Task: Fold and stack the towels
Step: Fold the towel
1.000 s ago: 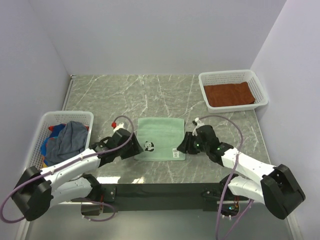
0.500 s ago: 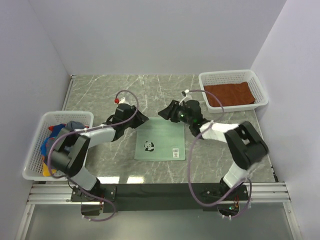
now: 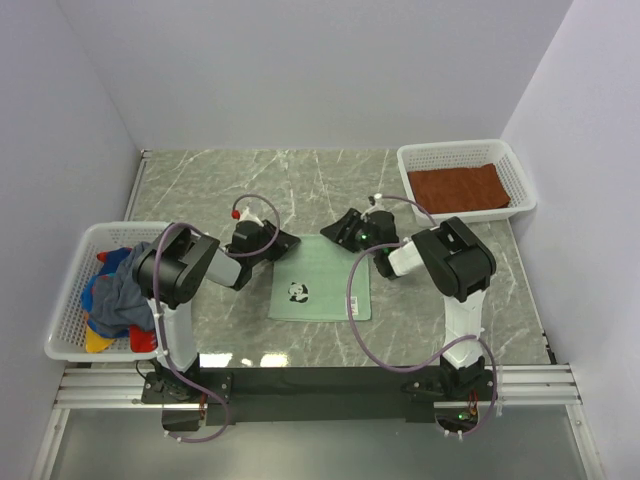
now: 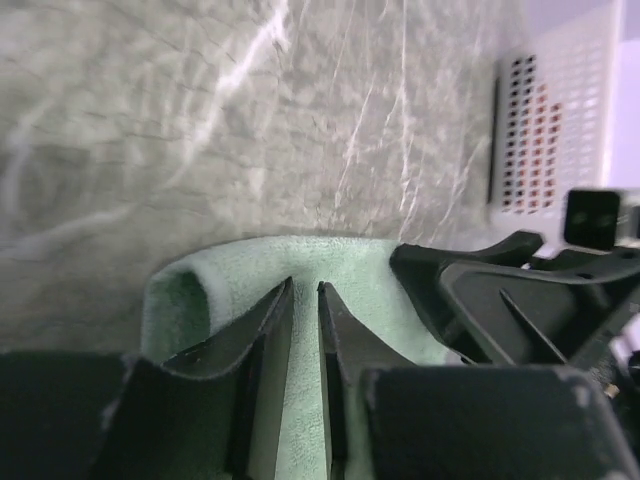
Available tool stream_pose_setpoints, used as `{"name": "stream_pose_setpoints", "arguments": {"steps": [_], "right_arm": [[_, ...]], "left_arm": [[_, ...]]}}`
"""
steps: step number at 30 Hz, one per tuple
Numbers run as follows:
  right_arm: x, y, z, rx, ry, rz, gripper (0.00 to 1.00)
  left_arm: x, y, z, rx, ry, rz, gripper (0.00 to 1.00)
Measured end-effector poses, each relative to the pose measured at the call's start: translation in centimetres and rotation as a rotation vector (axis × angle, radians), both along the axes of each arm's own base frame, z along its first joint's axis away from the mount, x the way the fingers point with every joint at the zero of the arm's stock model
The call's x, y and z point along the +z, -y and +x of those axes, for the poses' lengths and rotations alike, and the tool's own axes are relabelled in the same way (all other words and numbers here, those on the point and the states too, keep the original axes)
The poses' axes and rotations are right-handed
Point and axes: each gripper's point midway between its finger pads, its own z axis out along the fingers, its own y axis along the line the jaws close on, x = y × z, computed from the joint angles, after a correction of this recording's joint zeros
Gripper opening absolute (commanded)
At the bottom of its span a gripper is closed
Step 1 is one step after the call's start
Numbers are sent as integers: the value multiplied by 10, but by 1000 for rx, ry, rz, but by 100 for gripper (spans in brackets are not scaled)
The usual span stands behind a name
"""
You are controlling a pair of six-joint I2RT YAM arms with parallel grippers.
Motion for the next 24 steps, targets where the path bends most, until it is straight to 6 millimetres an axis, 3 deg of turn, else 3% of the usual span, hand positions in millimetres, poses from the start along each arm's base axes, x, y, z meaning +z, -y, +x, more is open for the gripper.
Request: {"name": "stream_pose_setpoints", "arguments": {"steps": [9,17,21,24], "right_arm": [[-3,53,0,-169,-6,103,54],[-1,90,-4,-282,-16,105,54],[6,97,-8,-265,-35,24,54],[27,95,-2,-228,3,-62,53]], "left_arm": [[-1,-18,-4,55,36,-105,23],[3,-24,-5,61,36,-90,31],[11,-26,-1,50,39,-44,38],[22,-25,3,37,55,-14,44]]}}
